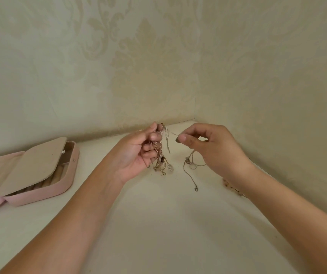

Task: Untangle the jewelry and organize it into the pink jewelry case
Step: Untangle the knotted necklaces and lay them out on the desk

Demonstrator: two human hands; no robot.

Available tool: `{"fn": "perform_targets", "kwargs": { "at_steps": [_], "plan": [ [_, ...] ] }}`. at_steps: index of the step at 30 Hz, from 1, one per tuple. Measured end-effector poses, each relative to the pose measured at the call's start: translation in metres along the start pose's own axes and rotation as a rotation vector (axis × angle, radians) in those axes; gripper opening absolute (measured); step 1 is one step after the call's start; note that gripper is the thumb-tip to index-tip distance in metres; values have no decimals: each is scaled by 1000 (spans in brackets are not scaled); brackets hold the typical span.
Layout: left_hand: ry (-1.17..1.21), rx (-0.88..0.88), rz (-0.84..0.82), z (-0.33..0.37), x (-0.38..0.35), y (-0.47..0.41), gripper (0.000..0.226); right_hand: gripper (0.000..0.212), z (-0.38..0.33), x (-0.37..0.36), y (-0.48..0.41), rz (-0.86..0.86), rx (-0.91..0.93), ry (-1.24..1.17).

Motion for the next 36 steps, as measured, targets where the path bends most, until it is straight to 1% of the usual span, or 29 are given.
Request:
{"fn": "perform_targets", "kwargs": {
  "at_steps": [3, 5, 7, 9, 10, 11, 13, 15, 18, 20, 22, 24, 25, 27, 29, 33, 35, 36],
  "plan": [
    [47, 60, 0, -6, -1, 1, 10, 14, -7, 1, 2, -5, 20, 18],
    [35, 69, -4, -8, -2, 2, 14, 16, -3, 2, 1, -36, -13, 45],
    [-17, 66, -14, -10, -6, 4, 12, 14, 4, -9, 3, -162, -70, 32],
    [-95, 66, -25, -11, -10, 6, 10, 18, 11, -27, 6, -336, -134, -137],
    [-148, 63, -23, -11, -11, 8, 10, 21, 15, -34, 7, -385, -176, -242],
    [-206, 56, -17, -10, -11, 8, 11, 23, 19, -37, 7, -395, -221, -326],
    [-347, 16, -16, -5, -9, 9, 19, 24, 29, -37, 4, -349, -300, -404],
    [-497, -49, -10, 3, -8, 9, 22, 16, 37, -34, 0, -301, -338, -405],
    [-572, -139, -14, 10, -10, 10, 24, 9, 43, -32, -1, -255, -379, -404],
    [-647, -207, -58, 14, -18, 12, 23, 11, 50, -37, 1, -258, -454, -496],
    [-711, -240, -100, 14, -25, 14, 22, 9, 55, -45, 4, -276, -535, -605],
    [-729, -248, -112, 14, -25, 13, 22, 19, 59, -48, 5, -275, -561, -668],
    [-731, -246, -105, 14, -24, 13, 21, 21, 59, -47, 3, -267, -545, -672],
    [-744, -241, -87, 15, -20, 12, 21, 15, 57, -44, 1, -262, -486, -617],
    [-764, -246, -63, 17, -16, 11, 20, 5, 52, -39, 0, -259, -420, -461],
    [-853, -339, 0, 28, -13, 11, 21, 11, 36, -24, -1, -241, -255, -7],
    [-888, -372, 17, 31, -12, 11, 22, 17, 26, -22, -1, -237, -174, 97],
    [-903, -370, 24, 31, -10, 10, 22, 19, 21, -18, -2, -202, -146, 105]
  ]
}}
Point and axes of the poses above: each hand's wrist, its own y-axis away from the middle knuckle, its own x-axis out of the back of the hand, z = x × y, the point moved 10 cm from there along -y, towards the middle knuckle, and after that the axes turned 7 degrees about -x, right-handed, at the moved point
